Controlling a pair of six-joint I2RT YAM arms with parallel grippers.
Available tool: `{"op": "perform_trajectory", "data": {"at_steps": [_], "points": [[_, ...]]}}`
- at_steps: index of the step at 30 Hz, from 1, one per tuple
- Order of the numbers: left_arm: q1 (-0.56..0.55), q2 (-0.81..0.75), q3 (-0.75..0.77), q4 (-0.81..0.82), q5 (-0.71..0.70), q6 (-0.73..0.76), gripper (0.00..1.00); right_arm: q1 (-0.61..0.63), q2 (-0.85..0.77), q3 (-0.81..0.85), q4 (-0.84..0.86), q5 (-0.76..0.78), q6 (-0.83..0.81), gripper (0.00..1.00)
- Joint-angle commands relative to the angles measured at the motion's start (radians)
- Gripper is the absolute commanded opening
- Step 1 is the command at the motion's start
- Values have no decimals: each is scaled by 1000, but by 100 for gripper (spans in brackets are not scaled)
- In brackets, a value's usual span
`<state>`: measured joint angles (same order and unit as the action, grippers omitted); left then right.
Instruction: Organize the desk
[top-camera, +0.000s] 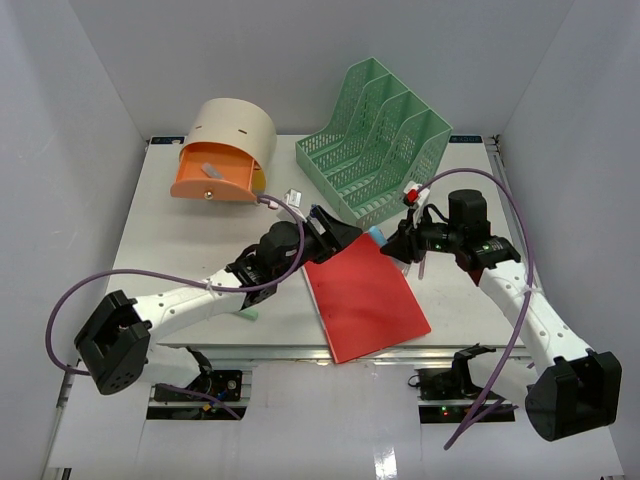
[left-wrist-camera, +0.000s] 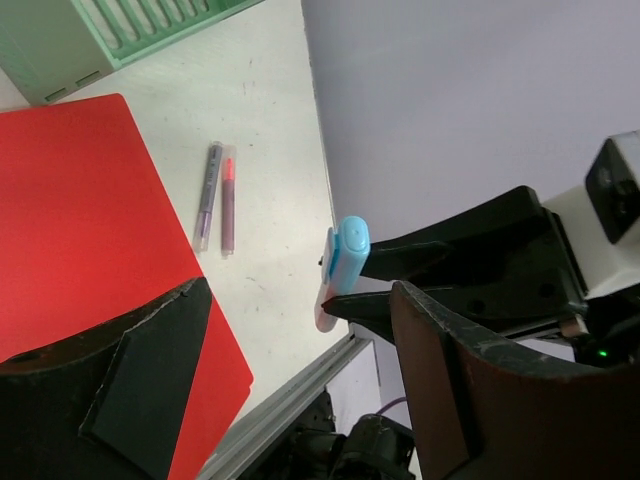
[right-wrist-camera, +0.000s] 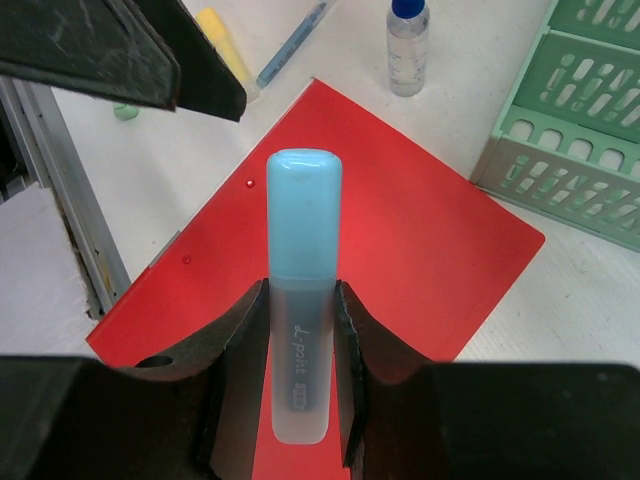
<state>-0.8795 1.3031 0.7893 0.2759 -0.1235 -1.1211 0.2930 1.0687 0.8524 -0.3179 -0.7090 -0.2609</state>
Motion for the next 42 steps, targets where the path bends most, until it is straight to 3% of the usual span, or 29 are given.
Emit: {"op": "perform_trajectory", "data": {"at_steps": [1, 5, 7, 9, 13, 17, 19, 22, 25, 31, 39, 42], "points": [[-12, -41, 44, -7, -81, 49, 83, 13, 15, 51, 26, 61, 38, 8], [-15, -224, 10, -118, -133, 138, 82, 47, 132, 253, -61, 151, -64, 8], [-15, -390, -37, -240, -178, 154, 81, 85, 235, 416, -106, 149, -146, 8], [-15, -564, -67, -442, -252, 139, 81, 174, 363, 595, -143, 185, -219, 8], [-15, -768, -69, -782, -349, 47, 82, 306, 576, 855, -152, 242, -301, 9], [-15, -850, -15, -1089, -390, -30, 85, 435, 809, 1186, -170, 332, -406, 11], [-15, -869, 26, -1240, -417, -80, 96, 512, 877, 1247, -132, 417, -490, 12], [-15, -898, 53, -1370, -429, -135, 98, 583, 965, 1333, -44, 464, -538, 12], [-14, -949, 45, -1444, -432, -201, 98, 611, 1045, 1446, 69, 463, -484, 12], [-15, -1112, -17, -1506, -413, -286, 98, 616, 1141, 1434, 378, 505, -375, 9], [-15, -1289, -83, -1541, -420, -371, 98, 615, 1282, 1533, 497, 570, -316, 10], [-15, -1274, -82, -1548, -423, -385, 98, 621, 1307, 1533, 530, 587, -298, 19]]}}
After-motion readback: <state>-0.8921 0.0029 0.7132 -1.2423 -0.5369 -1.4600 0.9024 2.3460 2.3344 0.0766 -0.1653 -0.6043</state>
